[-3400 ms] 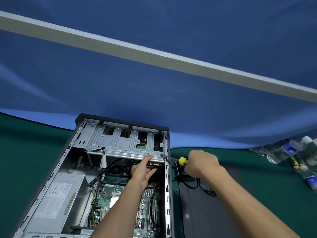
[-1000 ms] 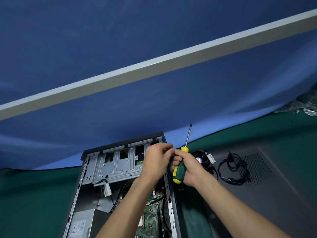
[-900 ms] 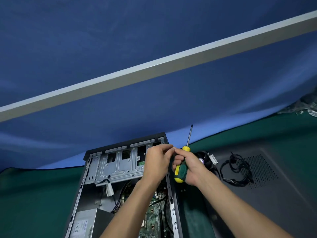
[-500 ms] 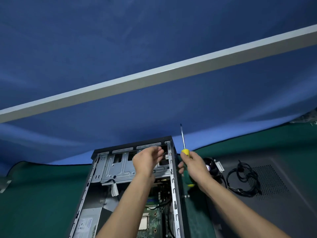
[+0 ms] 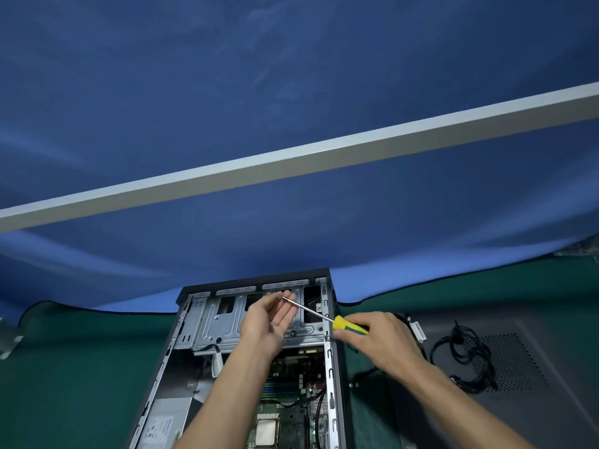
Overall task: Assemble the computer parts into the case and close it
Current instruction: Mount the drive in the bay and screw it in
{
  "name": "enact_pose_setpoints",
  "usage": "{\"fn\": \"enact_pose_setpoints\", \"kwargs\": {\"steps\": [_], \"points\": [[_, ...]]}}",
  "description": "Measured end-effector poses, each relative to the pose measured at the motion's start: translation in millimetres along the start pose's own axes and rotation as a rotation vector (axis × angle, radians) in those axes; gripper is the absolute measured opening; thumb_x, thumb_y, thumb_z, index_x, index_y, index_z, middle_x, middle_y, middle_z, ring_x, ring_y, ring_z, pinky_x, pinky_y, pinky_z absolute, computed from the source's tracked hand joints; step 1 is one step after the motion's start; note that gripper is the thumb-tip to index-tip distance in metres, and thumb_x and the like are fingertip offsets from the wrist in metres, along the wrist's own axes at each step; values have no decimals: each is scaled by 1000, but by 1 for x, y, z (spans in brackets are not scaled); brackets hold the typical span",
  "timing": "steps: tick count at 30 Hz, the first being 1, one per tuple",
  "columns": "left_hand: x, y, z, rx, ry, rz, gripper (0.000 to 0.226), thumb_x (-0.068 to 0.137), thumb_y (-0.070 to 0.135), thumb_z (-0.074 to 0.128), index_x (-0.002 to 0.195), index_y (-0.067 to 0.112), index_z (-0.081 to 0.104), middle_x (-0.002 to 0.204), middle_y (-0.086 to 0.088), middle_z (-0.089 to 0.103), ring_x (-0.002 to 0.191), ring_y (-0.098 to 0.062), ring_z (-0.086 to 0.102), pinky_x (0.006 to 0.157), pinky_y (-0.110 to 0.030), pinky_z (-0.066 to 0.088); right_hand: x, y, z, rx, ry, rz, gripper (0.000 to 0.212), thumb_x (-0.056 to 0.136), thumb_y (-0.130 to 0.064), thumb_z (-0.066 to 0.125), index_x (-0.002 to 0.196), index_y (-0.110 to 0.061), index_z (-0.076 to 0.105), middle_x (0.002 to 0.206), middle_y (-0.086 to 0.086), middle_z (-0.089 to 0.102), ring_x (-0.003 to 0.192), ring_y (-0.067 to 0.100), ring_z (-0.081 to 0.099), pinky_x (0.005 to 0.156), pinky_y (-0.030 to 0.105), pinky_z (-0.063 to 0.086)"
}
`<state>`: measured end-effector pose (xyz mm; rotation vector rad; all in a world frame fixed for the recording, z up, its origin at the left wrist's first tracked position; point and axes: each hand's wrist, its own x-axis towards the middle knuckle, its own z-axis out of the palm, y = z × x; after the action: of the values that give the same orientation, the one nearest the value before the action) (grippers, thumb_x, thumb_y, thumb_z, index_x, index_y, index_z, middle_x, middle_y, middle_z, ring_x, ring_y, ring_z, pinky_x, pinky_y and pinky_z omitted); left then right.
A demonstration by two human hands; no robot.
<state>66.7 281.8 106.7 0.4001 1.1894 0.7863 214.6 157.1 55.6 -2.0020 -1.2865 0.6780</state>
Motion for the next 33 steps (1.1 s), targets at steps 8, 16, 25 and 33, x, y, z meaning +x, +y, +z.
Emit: {"fn": "enact_pose_setpoints", "kwargs": {"steps": [8, 16, 25, 33], "points": [[-3, 2, -16, 13, -5, 35, 8, 92, -3, 51, 91, -7, 58, 91, -23, 65, 83, -30, 65, 67, -37, 59, 0, -10, 4, -32, -43, 23, 32, 76, -66, 62, 99, -46, 70, 77, -11, 71, 67, 8, 57, 69, 27, 47], [-6, 7, -39, -49, -34, 17, 13, 94, 4, 53, 86, -4, 60, 72, -19, 70, 64, -24, 71, 61, -35, 59, 16, -36, -6, 18, -284, 95, 38, 76, -56, 67, 71, -19, 68, 47, -10, 56, 37, 3, 42, 46, 22, 32], [-2, 23, -47, -308, 64, 24, 13, 97, 6, 49, 88, -1, 55, 99, -18, 66, 108, -26, 61, 94, -39, 47, 35, -56, -23, 727, -268, 298, 33, 76, 0, 68, 102, -18, 59, 92, 10, 66, 69, 22, 63, 68, 38, 55], [5, 20, -46, -415, -34, -46, 13, 96, 9, 50, 92, -3, 54, 119, -20, 60, 121, -27, 54, 96, -40, 42, 20, -75, -11, 434, 172, 55, 12, 84, -17, 67, 83, -26, 58, 79, -11, 63, 60, 25, 65, 54, 33, 51]]}}
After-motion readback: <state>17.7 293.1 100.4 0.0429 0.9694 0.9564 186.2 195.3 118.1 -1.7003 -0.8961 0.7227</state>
